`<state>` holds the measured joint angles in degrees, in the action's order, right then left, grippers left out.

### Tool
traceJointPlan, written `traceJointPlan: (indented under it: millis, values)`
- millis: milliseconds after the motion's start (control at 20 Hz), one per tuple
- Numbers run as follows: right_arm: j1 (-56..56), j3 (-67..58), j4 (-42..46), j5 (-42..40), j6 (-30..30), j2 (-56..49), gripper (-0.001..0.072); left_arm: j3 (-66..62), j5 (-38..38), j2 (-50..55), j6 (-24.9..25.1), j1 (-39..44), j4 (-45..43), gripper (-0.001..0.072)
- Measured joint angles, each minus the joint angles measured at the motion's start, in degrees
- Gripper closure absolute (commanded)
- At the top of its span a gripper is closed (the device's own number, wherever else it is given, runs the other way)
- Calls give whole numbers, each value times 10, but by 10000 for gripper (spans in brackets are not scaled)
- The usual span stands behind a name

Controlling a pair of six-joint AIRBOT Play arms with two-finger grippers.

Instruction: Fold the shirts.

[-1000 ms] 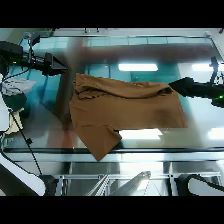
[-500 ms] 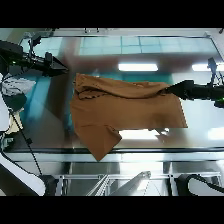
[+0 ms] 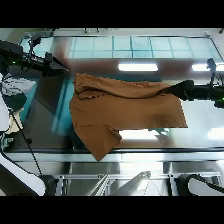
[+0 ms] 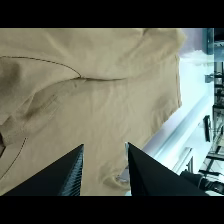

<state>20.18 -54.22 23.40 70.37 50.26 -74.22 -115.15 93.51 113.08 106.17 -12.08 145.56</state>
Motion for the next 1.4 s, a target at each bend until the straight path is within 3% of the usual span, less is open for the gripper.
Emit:
traceJointPlan:
  millis: [50, 150, 550, 850, 900, 950, 1000, 1050, 1400]
  values:
    - [0, 0, 0, 2, 2, 0, 420, 0, 1, 0, -2, 0, 0, 436]
    - [0, 0, 0, 4, 3, 0, 420, 0, 8, 0, -2, 0, 0, 687]
    - [0, 43, 4, 20, 7, 27, 448, 20, 71, -17, -4, 11, -1, 690]
    - [7, 111, 75, -12, 28, 97, 445, 251, 47, -169, 10, 35, -100, 681]
    - [11, 117, 87, -21, 36, 105, 415, 306, 34, -205, 9, 32, -120, 541]
    - [18, 122, 98, -33, 45, 112, 277, 367, 18, -242, 4, 28, -134, 344]
    - [26, 125, 105, -45, 56, 117, 188, 426, 2, -275, -1, 23, -146, 191]
    - [34, 127, 111, -57, 64, 120, 189, 476, -12, -301, -4, 18, -154, -13]
    - [84, 133, 124, -110, 94, 126, 190, 686, -138, -361, -23, -2, -176, -5]
